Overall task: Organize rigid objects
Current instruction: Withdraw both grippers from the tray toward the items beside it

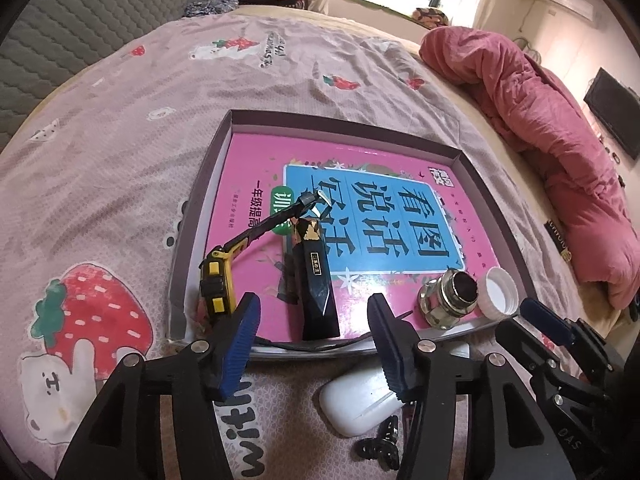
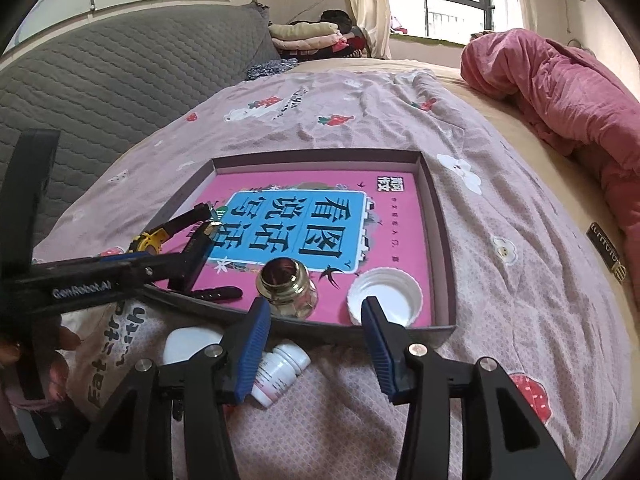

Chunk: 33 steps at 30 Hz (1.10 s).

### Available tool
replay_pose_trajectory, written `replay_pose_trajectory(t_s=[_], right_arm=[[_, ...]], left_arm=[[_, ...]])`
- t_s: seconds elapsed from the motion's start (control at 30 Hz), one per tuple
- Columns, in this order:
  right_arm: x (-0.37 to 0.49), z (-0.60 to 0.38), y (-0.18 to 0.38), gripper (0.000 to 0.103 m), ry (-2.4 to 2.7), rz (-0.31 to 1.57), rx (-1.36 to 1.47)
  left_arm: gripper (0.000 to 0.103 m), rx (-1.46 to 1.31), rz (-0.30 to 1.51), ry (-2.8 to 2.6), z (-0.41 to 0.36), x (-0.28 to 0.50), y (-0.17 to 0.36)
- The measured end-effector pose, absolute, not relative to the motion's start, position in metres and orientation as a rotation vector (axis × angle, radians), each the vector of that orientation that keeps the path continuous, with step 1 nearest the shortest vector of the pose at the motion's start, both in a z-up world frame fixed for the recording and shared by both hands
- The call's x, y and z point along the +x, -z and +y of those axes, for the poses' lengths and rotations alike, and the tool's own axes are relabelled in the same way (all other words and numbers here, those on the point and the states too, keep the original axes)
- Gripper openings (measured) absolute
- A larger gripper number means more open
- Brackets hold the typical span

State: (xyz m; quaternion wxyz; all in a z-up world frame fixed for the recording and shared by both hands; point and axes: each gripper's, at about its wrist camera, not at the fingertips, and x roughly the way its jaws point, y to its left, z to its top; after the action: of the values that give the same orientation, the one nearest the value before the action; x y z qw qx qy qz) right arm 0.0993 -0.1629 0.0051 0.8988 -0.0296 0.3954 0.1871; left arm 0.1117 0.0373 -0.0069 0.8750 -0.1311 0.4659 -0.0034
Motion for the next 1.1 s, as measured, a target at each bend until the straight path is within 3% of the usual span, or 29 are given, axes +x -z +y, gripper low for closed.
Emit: replay_pose_trajectory(t_s=[1.1], right_arm=[[0.075, -0.158, -0.009, 0.047, -0.447, 0.805, -0.104]], left_arm=[[0.058, -0.222, 0.979, 0.057, 0.022, 0.073, -0.009]])
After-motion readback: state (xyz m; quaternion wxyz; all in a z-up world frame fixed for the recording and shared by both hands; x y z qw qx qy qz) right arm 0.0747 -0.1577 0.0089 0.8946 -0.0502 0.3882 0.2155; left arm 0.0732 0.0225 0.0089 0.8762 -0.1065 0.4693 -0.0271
